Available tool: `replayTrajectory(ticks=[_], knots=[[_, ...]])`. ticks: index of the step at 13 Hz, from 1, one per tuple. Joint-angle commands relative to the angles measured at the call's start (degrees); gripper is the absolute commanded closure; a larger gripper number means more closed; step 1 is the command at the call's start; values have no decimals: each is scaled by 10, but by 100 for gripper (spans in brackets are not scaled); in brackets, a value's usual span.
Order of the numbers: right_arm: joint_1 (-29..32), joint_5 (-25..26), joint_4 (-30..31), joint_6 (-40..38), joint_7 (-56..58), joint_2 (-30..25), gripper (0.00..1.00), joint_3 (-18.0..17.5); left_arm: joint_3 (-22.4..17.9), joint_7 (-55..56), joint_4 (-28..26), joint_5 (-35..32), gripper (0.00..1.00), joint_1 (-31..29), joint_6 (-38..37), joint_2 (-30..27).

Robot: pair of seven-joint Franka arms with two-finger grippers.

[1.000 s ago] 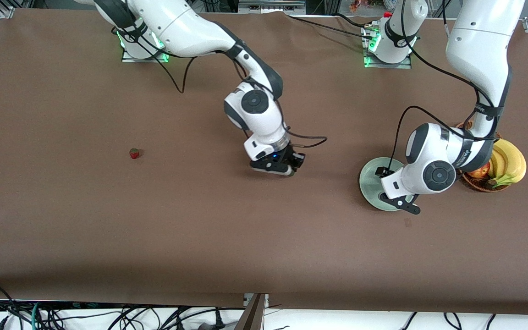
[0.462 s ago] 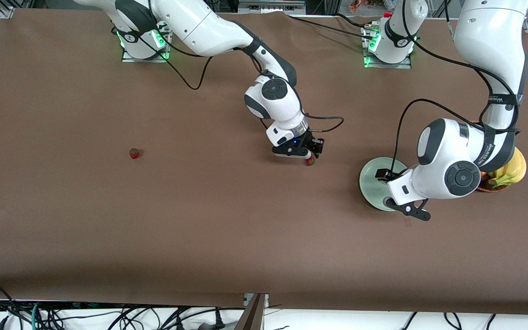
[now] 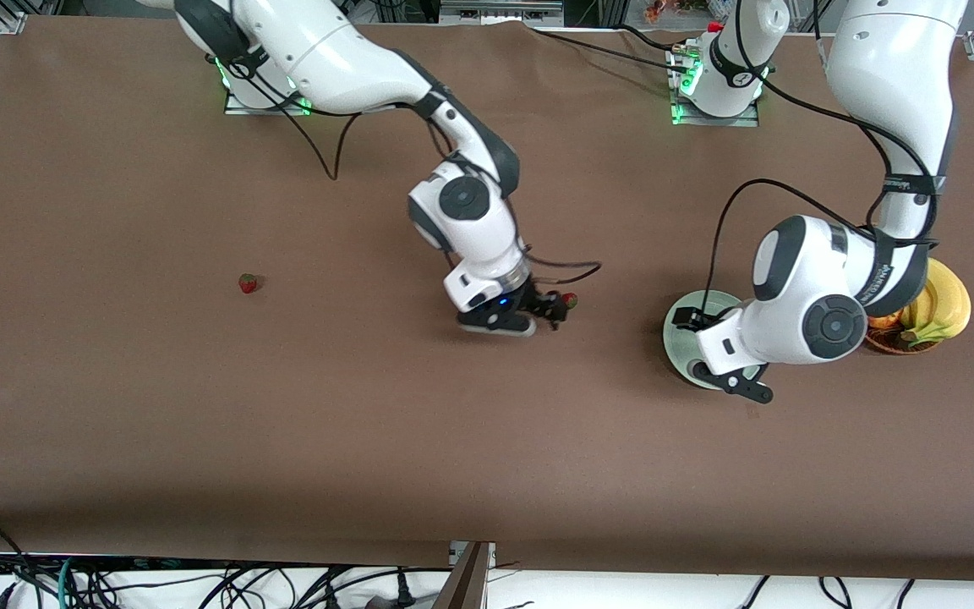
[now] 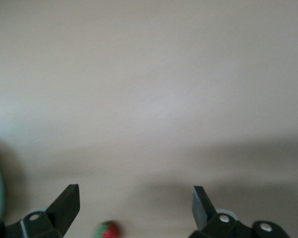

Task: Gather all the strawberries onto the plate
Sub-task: 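Grasp the second strawberry with the left gripper while the right gripper returns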

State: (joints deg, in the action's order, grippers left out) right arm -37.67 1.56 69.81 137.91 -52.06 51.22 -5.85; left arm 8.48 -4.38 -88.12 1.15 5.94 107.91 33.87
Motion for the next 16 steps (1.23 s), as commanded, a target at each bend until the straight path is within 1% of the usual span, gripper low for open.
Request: replayTrajectory(ticks=[1, 3, 5, 7, 8, 9, 10, 11, 12, 13, 14, 16], knots=[[49, -6, 21, -123, 129, -55, 0, -7, -3, 123, -11, 10, 0, 53, 24, 5], [93, -9, 21, -229, 197, -83, 0, -5, -3, 214, -40, 6, 0, 88, 79, 7], [148, -8, 21, -331, 257, -98, 0, -2, -3, 289, -70, 6, 0, 127, 141, 14], [199, -7, 21, -408, 344, -109, 0, -2, -4, 353, -112, 6, 0, 165, 210, 23], [218, 0, 22, -431, 374, -111, 0, 3, -3, 359, -135, 6, 0, 171, 247, 23], [231, 0, 29, -445, 396, -113, 0, 14, -3, 360, -144, 6, 0, 179, 266, 24], [236, -1, 56, -440, 411, -127, 0, 31, -3, 361, -146, 6, 0, 183, 271, 28], [238, -3, 93, -425, 420, -145, 0, 50, -3, 360, -145, 6, 6, 189, 274, 34], [239, -3, 133, -402, 428, -164, 0, 59, -3, 361, -146, 6, 23, 198, 278, 39], [239, -2, 189, -366, 434, -189, 0, 70, -4, 360, -145, 6, 46, 198, 278, 40], [239, -2, 245, -326, 436, -217, 0, 81, -3, 361, -145, 6, 64, 198, 278, 38], [240, -3, 338, -266, 458, -255, 0, 94, -3, 361, -146, 6, 91, 198, 275, 38]])
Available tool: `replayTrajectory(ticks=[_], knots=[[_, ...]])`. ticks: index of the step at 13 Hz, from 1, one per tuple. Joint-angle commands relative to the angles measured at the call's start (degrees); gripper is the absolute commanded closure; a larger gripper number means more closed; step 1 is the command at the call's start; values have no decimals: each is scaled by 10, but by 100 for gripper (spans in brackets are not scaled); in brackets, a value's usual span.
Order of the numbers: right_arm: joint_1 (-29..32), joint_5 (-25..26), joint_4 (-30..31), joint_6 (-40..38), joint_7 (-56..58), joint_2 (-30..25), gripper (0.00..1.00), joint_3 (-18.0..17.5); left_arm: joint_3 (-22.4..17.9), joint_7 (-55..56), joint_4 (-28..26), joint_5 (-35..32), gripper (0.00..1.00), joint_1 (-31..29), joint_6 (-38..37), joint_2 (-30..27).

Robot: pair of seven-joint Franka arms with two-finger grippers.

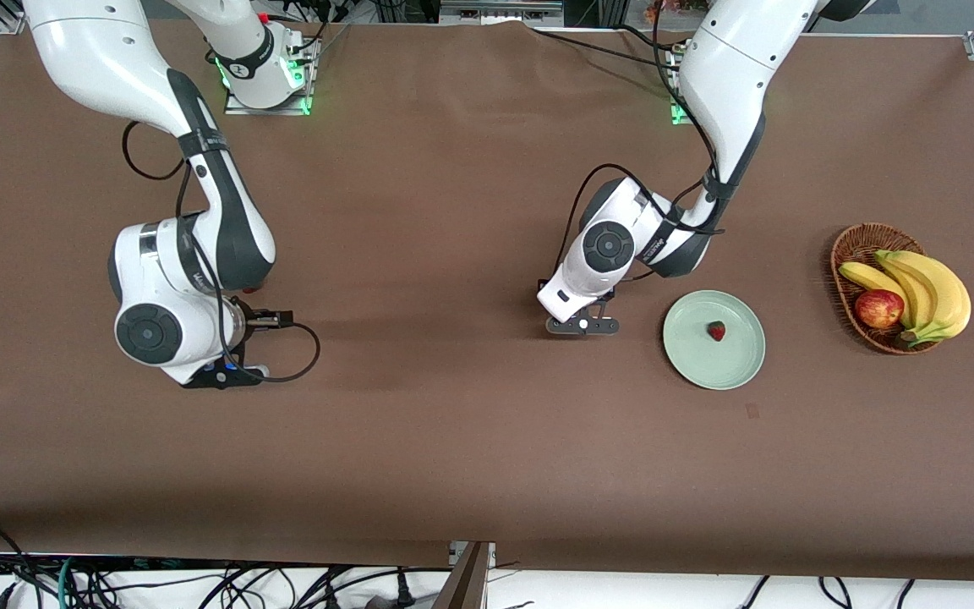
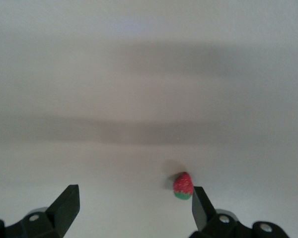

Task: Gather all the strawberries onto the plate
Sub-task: 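Grasp the second strawberry with the left gripper while the right gripper returns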

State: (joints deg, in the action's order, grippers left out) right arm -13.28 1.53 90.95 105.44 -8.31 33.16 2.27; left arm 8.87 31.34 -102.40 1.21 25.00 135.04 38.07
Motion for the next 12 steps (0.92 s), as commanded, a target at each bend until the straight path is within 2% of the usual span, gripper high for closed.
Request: replayTrajectory(ticks=[1, 2, 4, 7, 9, 11, 12], knots=[[-4, -3, 168, 92, 34, -89, 0, 27, -7, 2, -1, 5, 99, 5, 1, -7], [-4, -4, 211, 136, 65, -100, 0, 37, -9, 0, 4, 5, 100, 1, -6, -15], [-4, -7, 281, 219, 103, -112, 0, 58, -14, -19, 25, -1, 100, -26, -76, -43], [-4, -9, 324, 264, 104, -113, 0, 59, -17, -145, 92, -2, 100, -90, -207, -48], [-4, -10, 339, 285, 102, -113, 0, 59, -17, -248, 94, -44, 99, -146, -217, -48], [-4, -13, 349, 308, 103, -108, 2, 59, -18, -323, 90, -47, 95, -180, -208, -37], [-4, -13, 353, 314, 103, -107, 11, 58, -18, -334, 89, -47, 95, -186, -202, -34]])
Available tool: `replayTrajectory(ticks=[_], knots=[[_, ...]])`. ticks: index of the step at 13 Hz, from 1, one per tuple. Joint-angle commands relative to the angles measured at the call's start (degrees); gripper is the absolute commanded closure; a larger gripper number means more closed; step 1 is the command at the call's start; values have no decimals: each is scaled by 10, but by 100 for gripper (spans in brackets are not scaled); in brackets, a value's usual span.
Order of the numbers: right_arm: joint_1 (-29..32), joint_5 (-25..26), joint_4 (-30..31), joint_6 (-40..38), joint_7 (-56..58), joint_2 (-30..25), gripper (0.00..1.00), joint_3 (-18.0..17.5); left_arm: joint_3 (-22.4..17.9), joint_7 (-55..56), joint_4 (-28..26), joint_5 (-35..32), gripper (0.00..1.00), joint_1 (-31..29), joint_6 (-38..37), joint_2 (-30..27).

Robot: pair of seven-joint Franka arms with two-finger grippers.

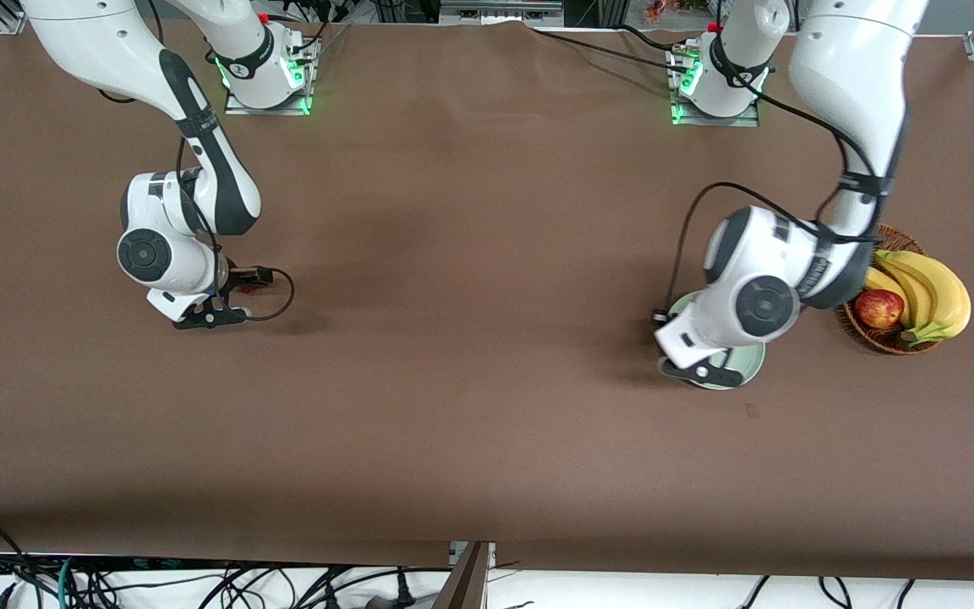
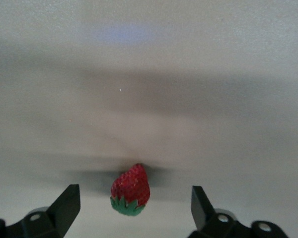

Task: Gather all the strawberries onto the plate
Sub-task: 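Drop the strawberry onto the plate while the right gripper grasps the last one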

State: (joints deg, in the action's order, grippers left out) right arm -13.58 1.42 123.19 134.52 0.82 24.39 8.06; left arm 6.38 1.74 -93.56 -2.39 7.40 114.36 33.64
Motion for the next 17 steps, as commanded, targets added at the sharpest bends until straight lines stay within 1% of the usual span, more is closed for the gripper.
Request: replayTrajectory(ticks=[1, 2, 4, 5, 6, 7, 8, 9, 10, 11, 12, 13, 14, 15, 17], knots=[[-1, -12, 30, 23, 11, -18, 22, 0, 7, -42, -1, -11, 95, -10, 12, 16], [-1, -12, 30, 23, 12, -18, 33, 0, 8, -67, 0, -11, 92, -13, 27, 29], [-1, -12, 34, 22, 11, -18, 59, 0, 7, -129, -1, -10, 92, -19, 69, 48], [-1, -12, 34, 22, 11, -17, 70, 0, 7, -143, -1, -11, 88, -24, 73, 53], [-1, -12, 33, 22, 11, -18, 79, 0, 7, -149, 0, -10, 80, -24, 73, 53], [-1, -13, 30, 22, 10, -17, 82, 0, 7, -150, -1, -10, 45, -25, 73, 53], [-2, -19, 27, 23, 9, -17, 86, -1, 7, -148, -1, -10, 0, -25, 71, 53], [-3, -38, 19, 23, 9, -15, 87, -5, 7, -147, -2, -8, 0, -27, 68, 53], [-8, -53, -6, 19, 6, -10, 87, -11, 7, -144, -1, -8, 0, -27, 68, 52], [-12, -64, -37, 17, 1, -2, 87, -29, 7, -140, 0, -8, 0, -25, 68, 49], [-16, -88, -76, 16, -24, 17, 87, -50, 9, -140, 1, -8, 0, -24, 66, 45], [-21, -114, -117, 17, -68, 42, 86, -78, 11, -140, 4, -8, 0, -24, 55, 33], [-31, -129, -157, 18, -120, 66, 86, -103, 12, -140, 7, -6, 0, -24, 41, 21], [-52, -129, -194, 22, -188, 91, 86, -115, 12, -140, 7, -3, 0, -25, 27, 3], [-119, -131, -277, 28, -319, 147, 85, -115, 12, -139, 14, -2, 0, -28, -5, -28]])
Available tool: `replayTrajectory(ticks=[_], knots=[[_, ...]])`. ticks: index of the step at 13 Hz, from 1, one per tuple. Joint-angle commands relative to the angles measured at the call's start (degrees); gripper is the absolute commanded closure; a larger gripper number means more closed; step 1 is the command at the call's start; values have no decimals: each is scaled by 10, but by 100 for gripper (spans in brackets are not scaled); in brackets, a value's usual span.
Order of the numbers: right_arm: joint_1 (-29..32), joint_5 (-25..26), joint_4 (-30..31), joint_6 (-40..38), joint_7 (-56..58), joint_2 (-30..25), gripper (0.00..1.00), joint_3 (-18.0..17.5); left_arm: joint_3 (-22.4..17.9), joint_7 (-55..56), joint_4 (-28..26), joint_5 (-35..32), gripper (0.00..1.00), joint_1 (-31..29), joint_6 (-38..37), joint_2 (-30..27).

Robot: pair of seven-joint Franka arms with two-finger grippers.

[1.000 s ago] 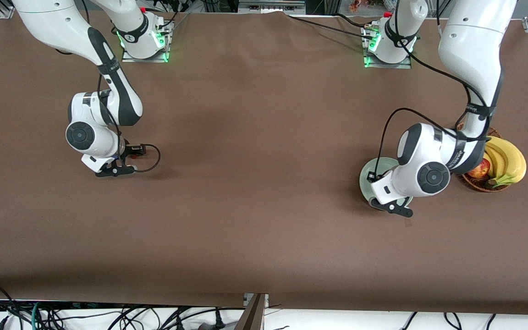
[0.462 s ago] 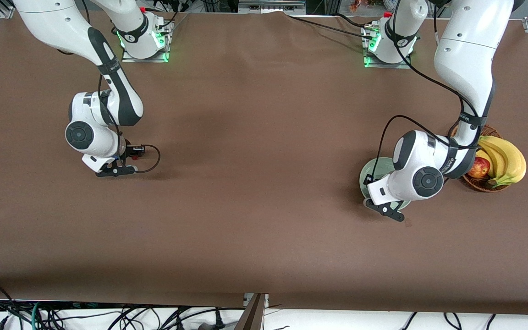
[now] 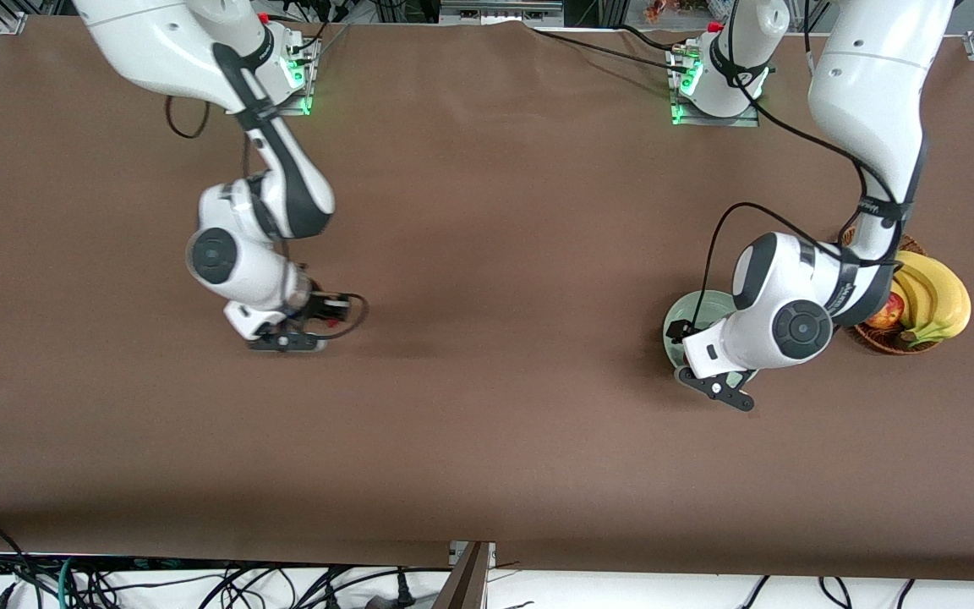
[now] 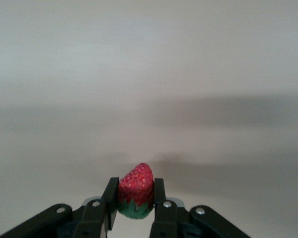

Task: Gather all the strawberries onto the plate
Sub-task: 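Carry the last strawberry toward the plate with the right gripper and release it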

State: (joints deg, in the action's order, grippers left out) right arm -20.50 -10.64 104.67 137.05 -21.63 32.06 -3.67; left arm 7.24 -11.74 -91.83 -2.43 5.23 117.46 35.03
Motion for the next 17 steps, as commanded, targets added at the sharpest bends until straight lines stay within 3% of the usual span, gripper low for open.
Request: replayTrajectory(ticks=[1, 4, 6, 8, 9, 10, 13, 17], knots=[[-85, -10, -134, 8, -162, 100, 85, 2, 1, -4, 5, -1, 0, -8, -55, -47], [-171, -9, -257, 51, -312, 186, 85, 2, 3, 41, 16, 24, 0, -9, -86, -52], [-225, -8, -312, 119, -350, 237, 84, 2, 4, 75, 14, 42, 0, 0, -86, -46], [-249, -8, -343, 138, -373, 260, 84, 3, 4, 77, 13, 43, 0, 1, -84, -38], [-259, -8, -348, 138, -380, 261, 68, 3, 4, 77, 13, 45, 0, 0, -83, -38], [-264, -4, -349, 138, -383, 260, 4, 4, 4, 77, 12, 52, 0, 0, -82, -38], [-256, 0, -350, 119, -368, 244, 0, 14, 4, 77, 10, 56, 0, 1, -80, -33], [-175, -3, -351, -36, -227, 168, 0, 22, 4, 89, 4, 117, 0, 3, -59, -28]])
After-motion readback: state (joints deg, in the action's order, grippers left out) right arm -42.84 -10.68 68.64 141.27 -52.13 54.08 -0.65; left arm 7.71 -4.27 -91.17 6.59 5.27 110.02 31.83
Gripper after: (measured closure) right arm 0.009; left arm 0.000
